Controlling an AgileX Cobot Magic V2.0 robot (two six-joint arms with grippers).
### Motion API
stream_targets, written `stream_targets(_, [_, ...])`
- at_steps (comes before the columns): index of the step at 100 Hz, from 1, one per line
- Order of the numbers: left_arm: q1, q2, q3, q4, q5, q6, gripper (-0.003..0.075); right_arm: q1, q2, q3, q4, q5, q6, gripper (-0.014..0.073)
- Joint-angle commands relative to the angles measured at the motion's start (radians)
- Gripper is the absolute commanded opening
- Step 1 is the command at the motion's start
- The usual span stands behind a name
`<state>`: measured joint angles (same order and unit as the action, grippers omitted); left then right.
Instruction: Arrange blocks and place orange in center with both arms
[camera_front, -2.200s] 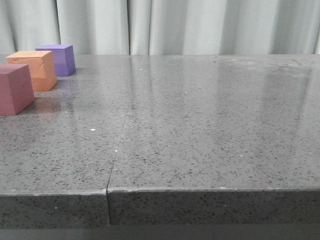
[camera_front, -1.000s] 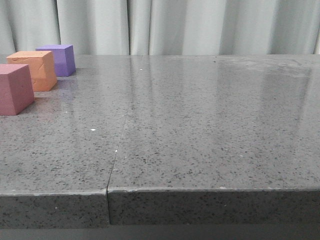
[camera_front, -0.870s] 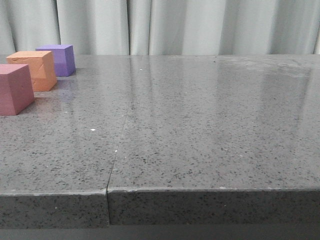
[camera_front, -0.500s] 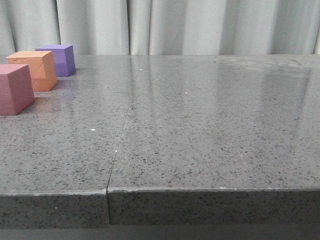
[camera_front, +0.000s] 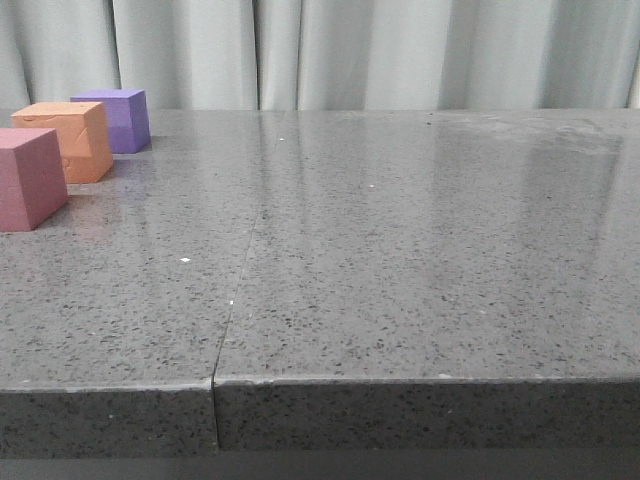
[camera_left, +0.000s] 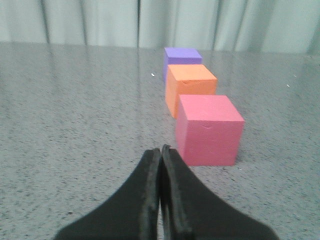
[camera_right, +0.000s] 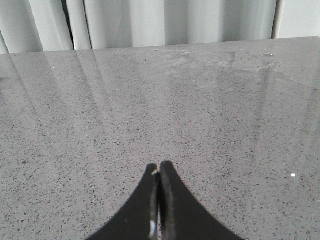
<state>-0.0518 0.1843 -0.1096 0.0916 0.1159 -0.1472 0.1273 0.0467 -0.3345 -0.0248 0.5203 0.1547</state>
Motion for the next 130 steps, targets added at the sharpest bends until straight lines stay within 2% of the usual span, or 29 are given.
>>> stream_targets(1, [0.019, -0.024, 0.002, -0.027, -0.104, 0.047, -0.0020, -0.005, 0.011, -0.023, -0.013, -0.084, -0.001, -0.0018])
stream_targets(14, [0.034, -0.057, 0.051, -0.118, -0.141, 0.162, -0.0020, -0.005, 0.011, -0.023, -0.013, -0.084, -0.001, -0.0018])
stream_targets(31, [0.055, -0.106, 0.110, -0.127, -0.211, 0.163, -0.0020, -0.005, 0.011, -0.023, -0.013, -0.084, -0.001, -0.0018])
stream_targets(42, [0.077, -0.165, 0.151, -0.127, -0.210, 0.163, -0.0020, -0.005, 0.011, -0.023, -0.013, -0.084, -0.001, -0.0018])
stream_targets(52, [0.085, -0.223, 0.151, -0.124, -0.107, 0.163, -0.0020, -0.005, 0.011, -0.023, -0.013, -0.084, -0.001, -0.0018])
stream_targets(130, [0.069, -0.221, 0.151, -0.120, -0.109, 0.147, -0.0020, -0.005, 0.011, -0.023, -0.013, -0.084, -0.001, -0.0018])
